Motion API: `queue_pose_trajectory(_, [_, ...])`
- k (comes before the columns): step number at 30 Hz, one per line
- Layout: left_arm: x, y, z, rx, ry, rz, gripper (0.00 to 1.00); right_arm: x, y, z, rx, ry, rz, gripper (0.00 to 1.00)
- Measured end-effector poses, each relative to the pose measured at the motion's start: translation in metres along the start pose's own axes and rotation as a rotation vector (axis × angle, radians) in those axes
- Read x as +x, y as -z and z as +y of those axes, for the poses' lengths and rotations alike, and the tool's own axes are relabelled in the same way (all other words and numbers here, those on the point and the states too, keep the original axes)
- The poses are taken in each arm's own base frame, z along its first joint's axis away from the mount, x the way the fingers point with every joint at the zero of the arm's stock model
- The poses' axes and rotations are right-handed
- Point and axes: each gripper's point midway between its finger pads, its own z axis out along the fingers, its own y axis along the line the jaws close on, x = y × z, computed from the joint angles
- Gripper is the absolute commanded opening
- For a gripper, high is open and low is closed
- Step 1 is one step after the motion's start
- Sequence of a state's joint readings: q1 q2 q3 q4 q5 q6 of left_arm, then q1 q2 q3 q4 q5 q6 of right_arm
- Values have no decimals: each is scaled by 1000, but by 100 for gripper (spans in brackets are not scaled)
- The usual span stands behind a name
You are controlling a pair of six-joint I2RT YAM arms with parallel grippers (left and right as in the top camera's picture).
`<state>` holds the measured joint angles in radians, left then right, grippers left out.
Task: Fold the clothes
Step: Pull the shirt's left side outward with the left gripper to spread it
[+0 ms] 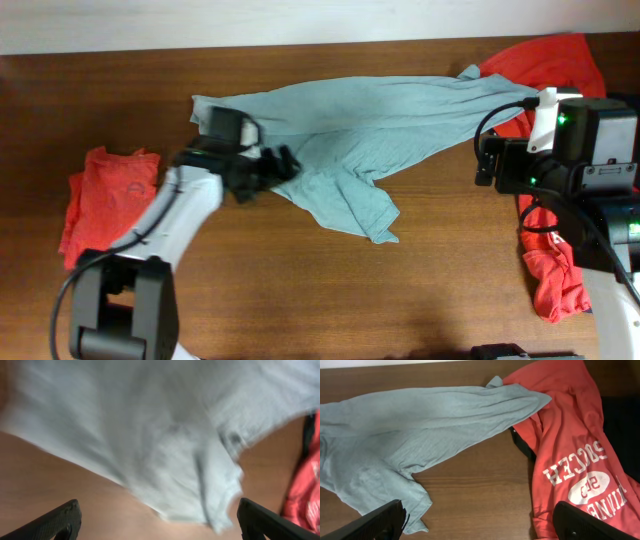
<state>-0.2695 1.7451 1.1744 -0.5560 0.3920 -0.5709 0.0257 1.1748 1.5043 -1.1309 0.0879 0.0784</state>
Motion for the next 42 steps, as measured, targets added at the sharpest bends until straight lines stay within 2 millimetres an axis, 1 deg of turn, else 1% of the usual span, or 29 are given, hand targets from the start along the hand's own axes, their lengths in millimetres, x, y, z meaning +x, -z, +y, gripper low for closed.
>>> queue_pose_trajectory(3, [23,-15,-21,-18,8,33,99,0,-3,0,1,1,8,99])
queue_pose_trajectory(5, [38,-29,-28,-46,28,56,98,0,-3,0,1,0,9,98])
queue_pose_trajectory(7, [50,-46,-28,-80,62,78,97,1,-3,0,1,0,9,99])
queue_pose_trajectory(9, [58,-60,-22,-115,105,100,95,1,-3,0,1,1,13,99])
queue_pose_trajectory(11, [63,-71,-15,-140,136,113,93,2,-3,0,1,1,15,99])
queue_pose_trajectory(12, [61,-74,-15,-141,147,105,93,2,-3,0,1,1,16,98])
queue_pose_trajectory(13, [59,-74,-15,-142,152,95,89,2,-3,0,1,1,15,99])
queue_pose_trajectory(15, [54,-76,-13,-155,167,69,68,2,-3,0,1,1,15,99])
queue_pose_trajectory(16, [51,-77,-12,-158,167,56,61,3,-3,0,1,1,17,99])
queue_pose_trajectory(18, [44,-83,-10,-161,175,21,49,2,-3,0,1,1,16,99])
queue_pose_trajectory(19, [40,-84,-12,-156,170,7,39,2,-3,0,1,1,16,99])
queue_pose_trajectory(20, [38,-86,-11,-157,171,-2,10,2,-3,0,1,1,17,99])
queue_pose_trajectory(21, [36,-87,-10,-160,176,-11,0,2,-3,0,1,1,16,99])
queue_pose_trajectory(25, [38,-92,-3,-181,177,-8,0,2,-3,0,1,1,16,99])
queue_pose_trajectory(27, [40,-89,1,-198,181,6,0,2,-3,0,1,1,16,99])
queue_pose_trajectory(28, [43,-86,4,-214,183,18,0,2,-3,0,1,1,16,99])
queue_pose_trajectory(29, [47,-80,13,-246,192,39,0,2,-3,0,2,1,17,99])
queue_pose_trajectory(30, [47,-77,17,-257,195,41,0,2,-3,0,2,1,16,99])
queue_pose_trajectory(32, [47,-62,33,-307,205,55,0,2,-5,0,2,1,22,99])
queue_pose_trajectory(34, [40,-37,51,-353,224,36,0,4,-12,1,4,2,41,98])
queue_pose_trajectory(35, [29,-17,61,-371,235,-1,1,5,-17,1,5,5,58,99])
queue_pose_trajectory(36, [21,-4,65,-375,241,-30,0,6,-24,2,6,6,76,99])
queue_pose_trajectory(38, [-1,37,80,-383,261,-123,0,11,-44,3,11,12,135,99])
queue_pose_trajectory(39, [-7,52,86,-386,272,-151,0,13,-49,3,12,13,152,99])
queue_pose_trajectory(40, [-12,65,93,-391,284,-178,0,16,-60,4,15,16,183,99])
queue_pose_trajectory(41, [-20,82,106,-399,311,-215,0,21,-72,5,18,19,222,99])
queue_pose_trajectory(42, [-24,91,114,-404,326,-234,0,23,-79,5,19,21,241,99])
